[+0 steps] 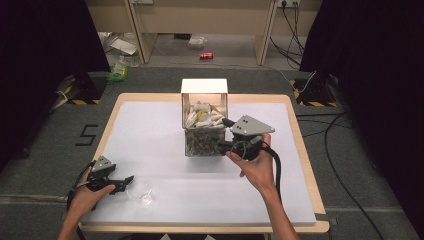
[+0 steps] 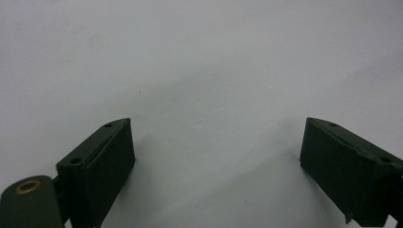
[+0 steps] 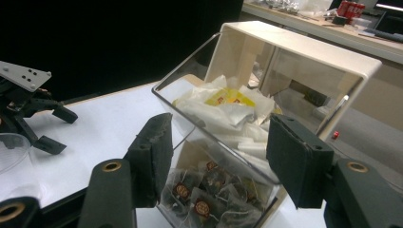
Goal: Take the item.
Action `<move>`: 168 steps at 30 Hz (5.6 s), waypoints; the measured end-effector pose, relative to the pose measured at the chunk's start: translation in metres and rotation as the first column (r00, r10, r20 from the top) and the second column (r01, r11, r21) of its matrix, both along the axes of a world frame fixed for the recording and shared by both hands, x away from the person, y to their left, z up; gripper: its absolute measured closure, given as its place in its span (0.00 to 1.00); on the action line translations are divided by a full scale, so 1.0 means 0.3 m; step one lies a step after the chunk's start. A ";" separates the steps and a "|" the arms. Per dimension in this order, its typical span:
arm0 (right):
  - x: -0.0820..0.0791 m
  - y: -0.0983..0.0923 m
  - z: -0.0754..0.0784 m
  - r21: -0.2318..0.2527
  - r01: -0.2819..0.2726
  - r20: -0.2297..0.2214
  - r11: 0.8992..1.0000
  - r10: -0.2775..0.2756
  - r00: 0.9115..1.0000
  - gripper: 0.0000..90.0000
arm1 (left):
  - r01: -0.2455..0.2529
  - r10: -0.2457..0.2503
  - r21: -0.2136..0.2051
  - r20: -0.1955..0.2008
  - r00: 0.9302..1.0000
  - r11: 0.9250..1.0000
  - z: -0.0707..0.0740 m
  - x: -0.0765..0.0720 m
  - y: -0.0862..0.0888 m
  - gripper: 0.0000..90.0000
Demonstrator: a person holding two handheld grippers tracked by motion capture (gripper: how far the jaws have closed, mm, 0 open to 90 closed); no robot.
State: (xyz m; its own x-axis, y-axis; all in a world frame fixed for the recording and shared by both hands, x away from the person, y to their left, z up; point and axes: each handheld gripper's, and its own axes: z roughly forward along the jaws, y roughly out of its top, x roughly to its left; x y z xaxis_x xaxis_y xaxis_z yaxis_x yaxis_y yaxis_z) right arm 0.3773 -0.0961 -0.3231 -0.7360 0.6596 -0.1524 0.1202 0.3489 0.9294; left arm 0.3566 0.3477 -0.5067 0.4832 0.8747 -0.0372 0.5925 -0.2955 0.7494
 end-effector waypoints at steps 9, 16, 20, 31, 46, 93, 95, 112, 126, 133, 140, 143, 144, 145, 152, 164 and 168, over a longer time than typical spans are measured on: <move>0.047 0.042 0.018 -0.017 -0.013 -0.005 1.000 0.013 1.000 0.51 | 0.000 0.000 0.000 0.001 1.000 1.000 0.000 0.000 0.000 0.11; 0.082 0.066 0.022 -0.032 -0.015 -0.020 0.999 0.015 1.000 0.54 | 0.000 0.000 0.000 0.000 1.000 1.000 0.000 0.000 0.000 0.12; 0.109 0.088 0.011 -0.055 -0.022 -0.047 0.998 0.019 0.999 0.57 | 0.000 0.000 -0.002 0.000 1.000 1.000 0.000 0.000 0.000 0.12; 0.150 0.102 0.000 -0.074 -0.028 -0.061 0.997 0.023 0.998 0.94 | 0.000 0.000 -0.003 -0.001 1.000 1.000 0.000 0.000 0.001 0.12; 0.137 0.083 0.074 -0.039 -0.043 0.004 0.998 0.043 0.999 1.00 | 0.000 0.000 -0.003 0.000 1.000 1.000 0.000 0.000 0.001 0.12; -0.008 0.159 0.252 0.049 -0.185 0.143 0.982 0.176 0.974 1.00 | 0.000 0.000 -0.003 0.000 1.000 1.000 0.000 0.000 0.001 0.12; -0.019 0.169 0.252 0.051 -0.200 0.144 0.978 0.191 0.971 1.00 | 0.000 0.000 -0.003 0.000 1.000 1.000 0.000 0.000 0.001 0.12; -0.108 0.301 0.175 0.046 -0.347 0.112 0.937 0.341 0.934 1.00 | 0.000 0.000 -0.003 0.000 1.000 1.000 0.000 0.000 0.001 0.12; -0.170 0.413 0.070 0.028 -0.458 0.072 0.888 0.456 0.887 1.00 | -0.001 0.001 -0.001 0.001 1.000 1.000 0.000 0.000 0.000 0.12; -0.188 0.452 0.004 0.025 -0.495 0.039 0.868 0.494 0.868 1.00 | 0.000 0.000 0.000 0.001 1.000 1.000 0.000 -0.001 0.000 0.12; -0.201 0.500 -0.076 0.012 -0.531 -0.009 0.847 0.531 0.847 1.00 | -0.001 0.001 -0.002 0.001 1.000 1.000 0.000 0.000 0.000 0.12; -0.203 0.513 -0.099 0.015 -0.542 -0.025 0.841 0.542 0.840 1.00 | 0.000 0.000 -0.001 0.001 1.000 1.000 0.000 0.000 0.000 0.12; -0.205 0.518 -0.108 0.012 -0.544 -0.031 0.839 0.545 0.838 1.00 | -0.001 0.001 -0.002 0.001 1.000 1.000 0.000 0.000 0.000 0.12; -0.206 0.522 -0.116 0.010 -0.546 -0.034 0.838 0.546 0.837 1.00 | -0.001 0.001 -0.002 0.001 1.000 1.000 0.000 0.000 0.000 0.12; -0.214 0.535 -0.158 -0.001 -0.556 -0.066 0.831 0.555 0.830 1.00 | -0.001 0.001 -0.001 0.001 1.000 1.000 0.000 -0.001 0.000 0.12; -0.207 0.548 -0.250 -0.008 -0.551 -0.123 0.835 0.546 0.829 1.00 | 0.000 0.000 0.000 0.002 1.000 1.000 0.000 -0.001 0.000 0.11; -0.204 0.549 -0.276 -0.014 -0.548 -0.146 0.837 0.540 0.829 1.00 | -0.001 0.001 -0.001 0.002 1.000 1.000 -0.001 -0.001 0.000 0.12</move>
